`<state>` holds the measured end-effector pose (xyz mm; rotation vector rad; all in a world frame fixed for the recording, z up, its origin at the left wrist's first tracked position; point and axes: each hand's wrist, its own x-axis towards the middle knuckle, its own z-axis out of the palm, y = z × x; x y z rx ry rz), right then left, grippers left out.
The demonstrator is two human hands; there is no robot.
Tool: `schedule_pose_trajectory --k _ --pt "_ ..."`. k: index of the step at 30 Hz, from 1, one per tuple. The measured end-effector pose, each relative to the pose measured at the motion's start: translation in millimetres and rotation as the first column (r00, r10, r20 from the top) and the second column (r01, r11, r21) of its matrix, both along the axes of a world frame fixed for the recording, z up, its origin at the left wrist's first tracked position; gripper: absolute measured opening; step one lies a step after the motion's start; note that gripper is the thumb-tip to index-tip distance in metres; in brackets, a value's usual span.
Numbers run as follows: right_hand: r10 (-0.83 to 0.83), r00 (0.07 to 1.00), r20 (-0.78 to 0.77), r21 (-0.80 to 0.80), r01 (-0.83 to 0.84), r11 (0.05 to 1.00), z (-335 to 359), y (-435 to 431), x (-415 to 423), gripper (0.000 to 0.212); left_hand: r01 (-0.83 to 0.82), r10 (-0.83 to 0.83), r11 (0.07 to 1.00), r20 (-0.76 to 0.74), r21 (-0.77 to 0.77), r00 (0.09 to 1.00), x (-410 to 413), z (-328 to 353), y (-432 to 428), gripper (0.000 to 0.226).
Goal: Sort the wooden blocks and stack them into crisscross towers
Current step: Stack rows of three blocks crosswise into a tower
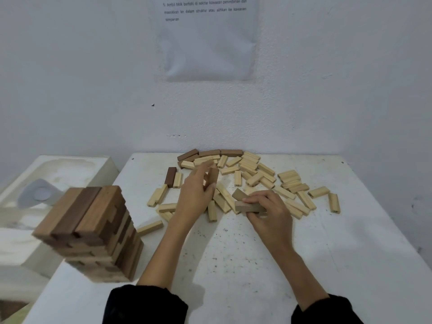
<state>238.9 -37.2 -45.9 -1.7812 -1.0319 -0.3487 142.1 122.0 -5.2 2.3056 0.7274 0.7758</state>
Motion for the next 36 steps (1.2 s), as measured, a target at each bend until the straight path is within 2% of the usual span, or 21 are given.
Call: schedule_pose_trajectory --k 2,7,10,13,16,23,26,29,36 --pt "-0.034 0.996 -0.076 -0.01 0.034 0.999 0.7 -6.6 -11.5 0.032 0.055 -0.056 0.998 -0.03 -0.026 0.998 -10.8 -0.7 -13.0 0.052" --pt "-0.084 0.961 -0.262 -0.037 0.077 0.996 5.1 -28.1 -41.1 0.028 0.174 -0.185 0.976 -0.081 -0.132 0.979 -49.9 -7.0 -48.8 0.038" --pt "-0.094 0.931 -0.351 -0.133 0.05 0.99 7.8 -45.3 -61.8 0.025 0.217 -0.235 0.958 -0.079 -0.189 0.969 -71.7 -6.8 -59.2 0.04" --pt "-0.107 0.931 -0.349 -0.229 0.026 0.973 8.1 -58.4 -77.0 0.02 0.276 -0.321 0.925 -0.149 -0.261 0.935 -86.0 -8.5 -62.5 0.042" --pt "-0.145 0.941 -0.305 -0.283 0.056 0.957 9.2 -62.7 -83.1 0.018 0.294 -0.359 0.918 -0.239 -0.266 0.902 -91.2 -13.0 -63.9 0.048" --pt "-0.264 0.948 -0.178 -0.386 0.18 0.905 10.3 -65.7 -69.4 0.025 0.257 -0.324 0.924 -0.223 -0.283 0.919 -94.0 -16.8 -71.7 0.053" --pt "-0.273 0.948 -0.167 -0.473 0.166 0.865 11.9 -66.6 -68.0 0.026 0.27 -0.353 0.897 -0.2 -0.35 0.914 -97.1 -14.7 -73.5 0.075" --pt "-0.272 0.94 -0.204 -0.476 0.148 0.867 13.2 -69.7 -65.4 0.027 0.279 -0.361 0.902 -0.219 -0.331 0.906 -98.9 -15.4 -75.6 0.092" --pt "-0.142 0.95 -0.277 -0.481 -0.01 0.877 17.2 -71.8 -69.5 0.021 0.256 -0.315 0.922 -0.176 -0.29 0.933 -90.7 -20.8 -91.4 0.094"
